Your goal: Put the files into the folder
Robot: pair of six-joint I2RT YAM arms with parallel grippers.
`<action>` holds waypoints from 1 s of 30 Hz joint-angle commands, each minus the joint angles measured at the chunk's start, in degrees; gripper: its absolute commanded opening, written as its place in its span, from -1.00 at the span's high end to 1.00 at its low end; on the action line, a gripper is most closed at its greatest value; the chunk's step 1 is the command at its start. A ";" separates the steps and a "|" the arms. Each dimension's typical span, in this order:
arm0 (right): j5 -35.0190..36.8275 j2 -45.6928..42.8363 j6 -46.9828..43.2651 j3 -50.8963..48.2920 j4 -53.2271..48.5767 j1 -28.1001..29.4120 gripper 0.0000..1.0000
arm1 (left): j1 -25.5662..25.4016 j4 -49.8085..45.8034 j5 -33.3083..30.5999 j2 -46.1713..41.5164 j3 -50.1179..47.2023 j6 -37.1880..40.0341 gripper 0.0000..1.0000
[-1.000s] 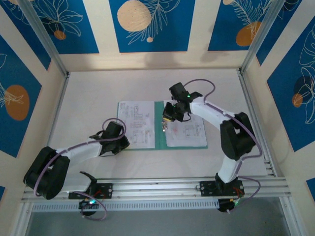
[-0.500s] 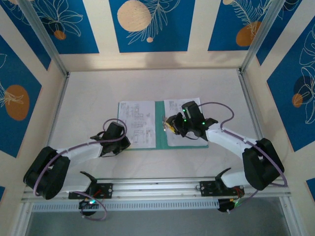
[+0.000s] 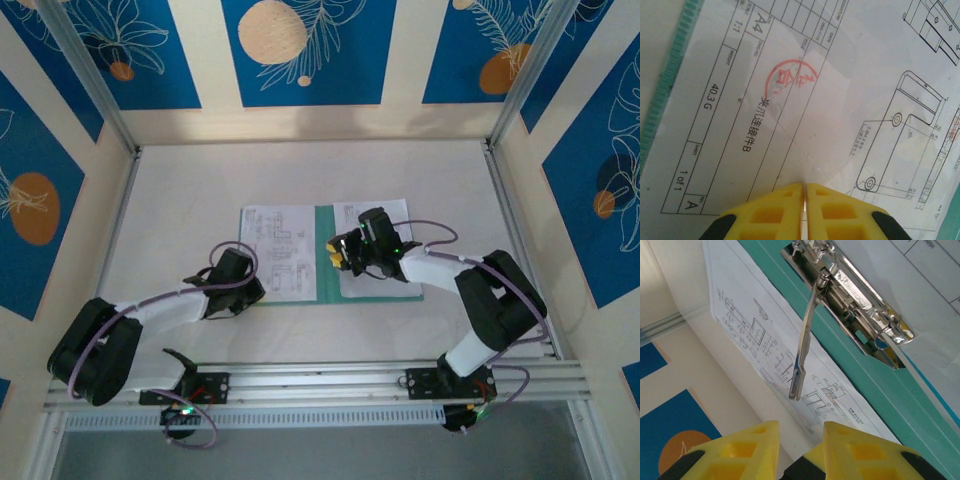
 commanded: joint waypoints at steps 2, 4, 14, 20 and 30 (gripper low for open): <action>-0.88 1.61 2.21 0.23 3.60 -0.76 0.41 | -0.74 -1.28 -0.44 -0.19 -1.09 -0.39 0.80; -0.89 1.96 1.95 0.61 3.69 -1.05 0.42 | -0.71 -1.34 -0.49 -0.26 -1.12 -0.36 0.80; -1.21 3.90 2.53 0.61 4.22 -2.12 0.46 | -0.75 -1.34 -0.47 -0.29 -0.97 -0.17 0.80; -1.06 3.99 2.47 1.44 3.96 -2.54 0.51 | -0.75 -1.32 -0.56 -0.31 -1.08 -0.22 0.80; -1.62 5.66 2.90 1.95 4.94 -2.54 0.58 | -0.73 -1.51 -0.44 -0.47 -1.02 0.02 0.80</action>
